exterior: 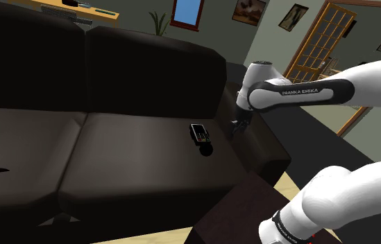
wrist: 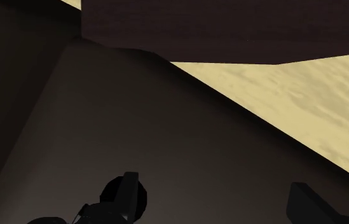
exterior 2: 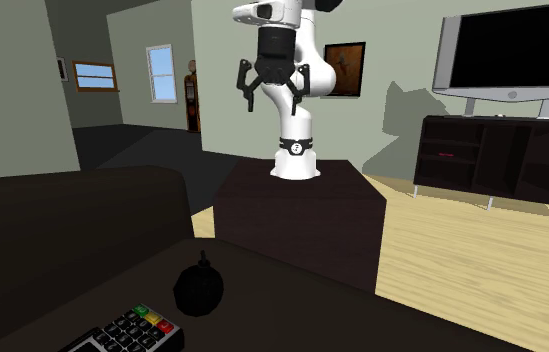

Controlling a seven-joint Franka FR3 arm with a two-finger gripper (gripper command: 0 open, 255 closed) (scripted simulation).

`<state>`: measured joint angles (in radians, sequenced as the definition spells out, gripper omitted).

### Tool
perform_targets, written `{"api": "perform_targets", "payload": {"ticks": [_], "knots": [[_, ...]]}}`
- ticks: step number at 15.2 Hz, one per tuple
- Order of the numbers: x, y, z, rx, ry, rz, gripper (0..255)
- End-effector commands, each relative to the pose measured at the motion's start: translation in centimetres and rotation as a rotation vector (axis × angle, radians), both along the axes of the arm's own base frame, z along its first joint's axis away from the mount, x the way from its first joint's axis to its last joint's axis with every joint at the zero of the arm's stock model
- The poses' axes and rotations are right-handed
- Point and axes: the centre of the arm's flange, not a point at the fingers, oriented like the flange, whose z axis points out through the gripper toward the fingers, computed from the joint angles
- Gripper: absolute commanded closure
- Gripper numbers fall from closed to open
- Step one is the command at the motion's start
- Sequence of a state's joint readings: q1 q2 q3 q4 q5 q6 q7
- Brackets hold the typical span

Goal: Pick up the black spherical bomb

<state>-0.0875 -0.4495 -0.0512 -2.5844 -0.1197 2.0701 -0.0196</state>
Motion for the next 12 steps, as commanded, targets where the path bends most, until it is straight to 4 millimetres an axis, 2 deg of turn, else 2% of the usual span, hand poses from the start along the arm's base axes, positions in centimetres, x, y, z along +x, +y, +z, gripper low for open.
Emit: {"api": "perform_targets", "payload": {"ticks": [1, 12], "knots": [[1.5, -0.8, -2.3, -0.005, -0.013, 0.003, 0], [8.9, -6.1, -12.8, -0.029, -0.069, 0.012, 0]]}}
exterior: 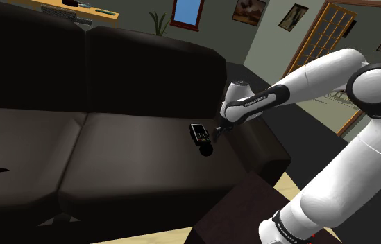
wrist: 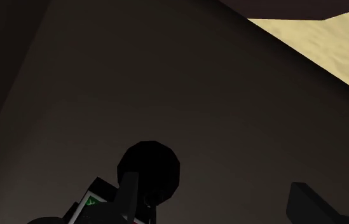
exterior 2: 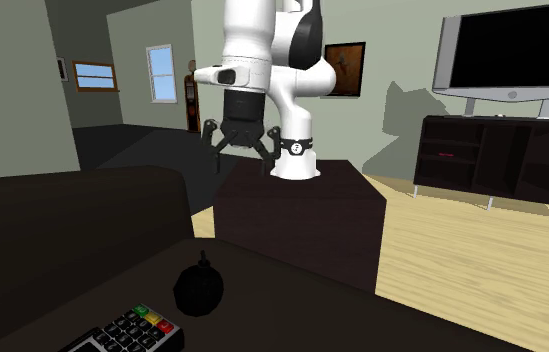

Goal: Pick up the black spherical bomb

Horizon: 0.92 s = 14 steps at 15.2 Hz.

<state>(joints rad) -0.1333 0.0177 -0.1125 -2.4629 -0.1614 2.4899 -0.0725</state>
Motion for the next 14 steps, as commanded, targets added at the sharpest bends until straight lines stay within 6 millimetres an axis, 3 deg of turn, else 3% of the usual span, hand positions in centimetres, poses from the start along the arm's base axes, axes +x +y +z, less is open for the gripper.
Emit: {"api": "perform_targets", "payload": {"ticks": [1, 9, 14], "knots": [[1.4, -1.0, -2.1, -0.005, -0.011, 0.003, 0], [7.2, -4.9, -9.4, -0.023, -0.052, 0.009, 0], [7.6, -5.2, -11.9, -0.024, -0.054, 0.01, 0]]}}
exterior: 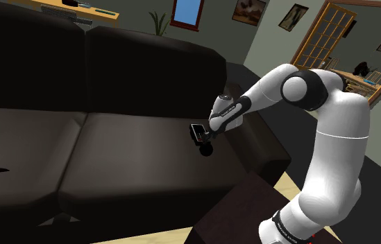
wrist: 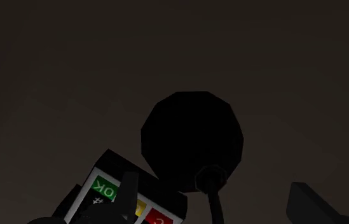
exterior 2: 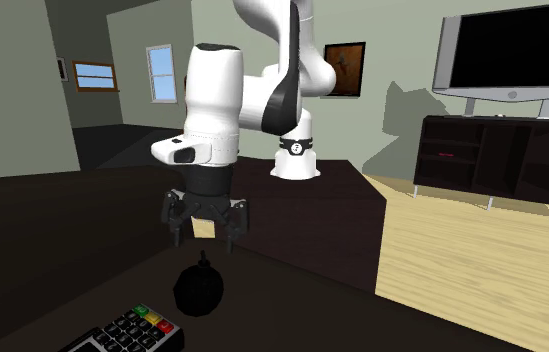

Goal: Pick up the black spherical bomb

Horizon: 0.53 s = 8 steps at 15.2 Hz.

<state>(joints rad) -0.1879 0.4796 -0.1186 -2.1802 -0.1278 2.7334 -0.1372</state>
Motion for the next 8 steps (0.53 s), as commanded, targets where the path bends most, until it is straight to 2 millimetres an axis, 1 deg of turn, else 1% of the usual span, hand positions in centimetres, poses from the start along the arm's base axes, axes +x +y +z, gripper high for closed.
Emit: {"api": "perform_targets", "payload": {"ticks": [1, 3, 5, 6, 8], "knots": [[-0.1, 0.0, -1.0, 0.0, -0.001, 0.0, 0], [-0.1, 0.0, -2.1, 0.0, -0.001, 0.0, 0], [-0.1, 0.0, -2.4, 0.0, -0.001, 0.0, 0], [-0.2, 0.0, -2.4, 0.0, -0.001, 0.0, 255], [-0.2, 0.1, -2.4, 0.0, -0.001, 0.0, 255]]}}
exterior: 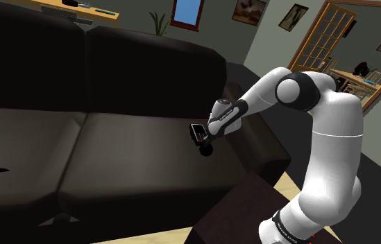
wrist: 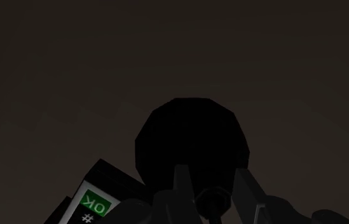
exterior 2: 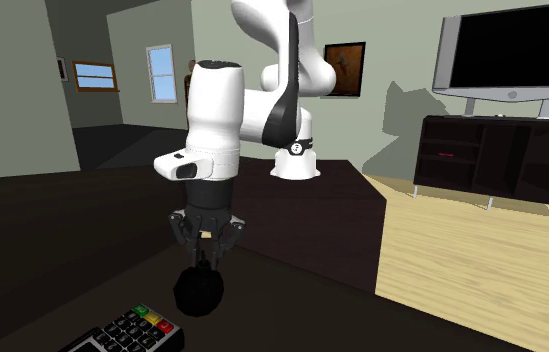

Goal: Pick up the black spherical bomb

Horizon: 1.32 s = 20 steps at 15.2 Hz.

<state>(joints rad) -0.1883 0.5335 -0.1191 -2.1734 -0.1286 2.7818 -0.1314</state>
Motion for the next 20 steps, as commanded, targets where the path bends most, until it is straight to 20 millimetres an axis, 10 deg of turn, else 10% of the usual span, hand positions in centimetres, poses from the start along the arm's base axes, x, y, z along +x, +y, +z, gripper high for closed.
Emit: {"api": "perform_targets", "payload": {"ticks": [1, 7, 20], "knots": [[0.0, 0.0, -0.1, 0.0, 0.001, 0.0, 255], [0.0, -0.1, 0.0, 0.0, 0.001, 0.0, 255], [0.0, -0.1, 6.8, 0.0, 0.001, 0.0, 255]]}}
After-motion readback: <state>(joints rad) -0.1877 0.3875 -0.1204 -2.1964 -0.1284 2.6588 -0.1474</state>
